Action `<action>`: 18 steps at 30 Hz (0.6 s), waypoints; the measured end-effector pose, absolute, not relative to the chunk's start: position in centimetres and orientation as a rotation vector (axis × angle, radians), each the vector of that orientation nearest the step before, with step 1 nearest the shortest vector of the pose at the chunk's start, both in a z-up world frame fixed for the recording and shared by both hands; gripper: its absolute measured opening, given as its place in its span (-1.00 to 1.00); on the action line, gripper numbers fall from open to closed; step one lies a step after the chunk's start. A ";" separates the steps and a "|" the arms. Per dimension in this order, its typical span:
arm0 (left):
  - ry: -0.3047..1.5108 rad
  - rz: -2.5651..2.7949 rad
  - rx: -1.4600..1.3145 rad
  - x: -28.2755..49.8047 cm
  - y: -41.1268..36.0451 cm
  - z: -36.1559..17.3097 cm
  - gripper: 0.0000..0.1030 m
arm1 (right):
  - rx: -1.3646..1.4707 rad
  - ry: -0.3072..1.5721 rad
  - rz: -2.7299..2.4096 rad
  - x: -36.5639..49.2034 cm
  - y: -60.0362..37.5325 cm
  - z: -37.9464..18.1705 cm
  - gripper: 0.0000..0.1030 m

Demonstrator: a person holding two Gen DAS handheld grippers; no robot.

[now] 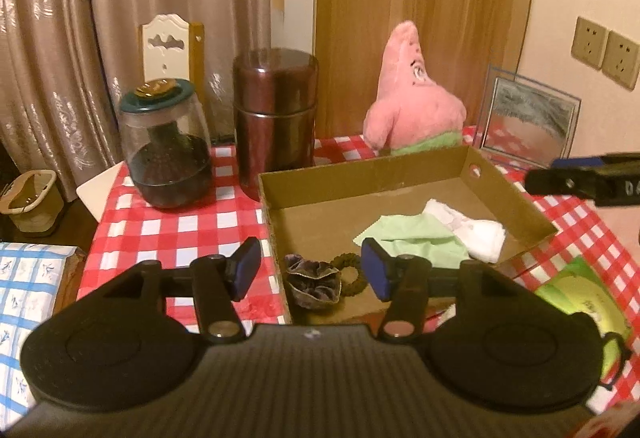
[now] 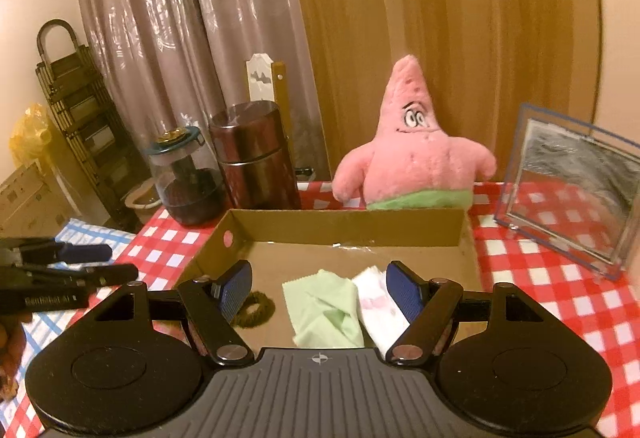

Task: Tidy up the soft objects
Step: 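Move both tools back from the box toward the pile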

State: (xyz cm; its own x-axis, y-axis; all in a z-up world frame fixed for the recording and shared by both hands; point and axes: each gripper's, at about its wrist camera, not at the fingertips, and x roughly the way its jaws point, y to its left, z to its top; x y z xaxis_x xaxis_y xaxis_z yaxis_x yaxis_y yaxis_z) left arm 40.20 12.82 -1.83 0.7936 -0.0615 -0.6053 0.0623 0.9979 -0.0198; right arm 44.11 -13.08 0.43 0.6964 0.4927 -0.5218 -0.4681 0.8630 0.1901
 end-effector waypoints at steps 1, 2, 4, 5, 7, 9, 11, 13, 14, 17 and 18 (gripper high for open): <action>0.642 -0.063 0.000 39.5 12.8 -1.5 0.02 | 0.037 0.588 0.534 43.3 -13.3 0.7 0.43; 0.635 -0.059 -0.001 38.8 12.7 -1.1 0.04 | 0.031 0.583 0.530 42.4 -13.7 0.9 0.43; 0.621 -0.056 -0.002 37.1 12.6 -0.3 0.06 | 0.029 0.574 0.524 40.4 -14.5 1.3 0.43; 0.615 -0.057 -0.004 36.3 12.5 0.1 0.10 | 0.030 0.571 0.524 39.5 -14.8 1.4 0.43; 0.602 -0.043 -0.007 34.3 12.3 0.7 0.12 | 0.028 0.564 0.519 37.4 -15.6 1.7 0.44; 0.588 -0.036 -0.011 32.3 12.1 1.3 0.15 | 0.040 0.559 0.515 35.3 -16.5 1.9 0.44; 0.581 -0.024 -0.027 30.1 11.8 1.6 0.20 | 0.058 0.553 0.516 33.4 -17.4 2.0 0.43; 0.575 -0.018 -0.039 28.1 11.5 1.8 0.24 | 0.063 0.552 0.501 31.4 -18.2 2.2 0.43; 0.571 -0.011 -0.041 27.0 11.3 1.8 0.28 | 0.060 0.550 0.497 30.5 -18.5 2.1 0.43; 0.561 0.010 -0.029 24.2 10.5 1.6 0.35 | 0.054 0.545 0.486 27.9 -19.4 2.0 0.44; 0.560 0.014 -0.026 23.3 10.3 1.5 0.35 | 0.053 0.543 0.481 27.1 -19.7 1.9 0.44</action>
State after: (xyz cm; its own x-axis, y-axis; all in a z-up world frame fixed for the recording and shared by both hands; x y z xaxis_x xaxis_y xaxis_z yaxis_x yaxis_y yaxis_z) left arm 23.27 10.28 1.52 0.8470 0.0062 -0.5315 -0.0205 0.9996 -0.0210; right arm 27.12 -19.75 1.91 0.7485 0.4532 -0.4840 -0.4259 0.8881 0.1729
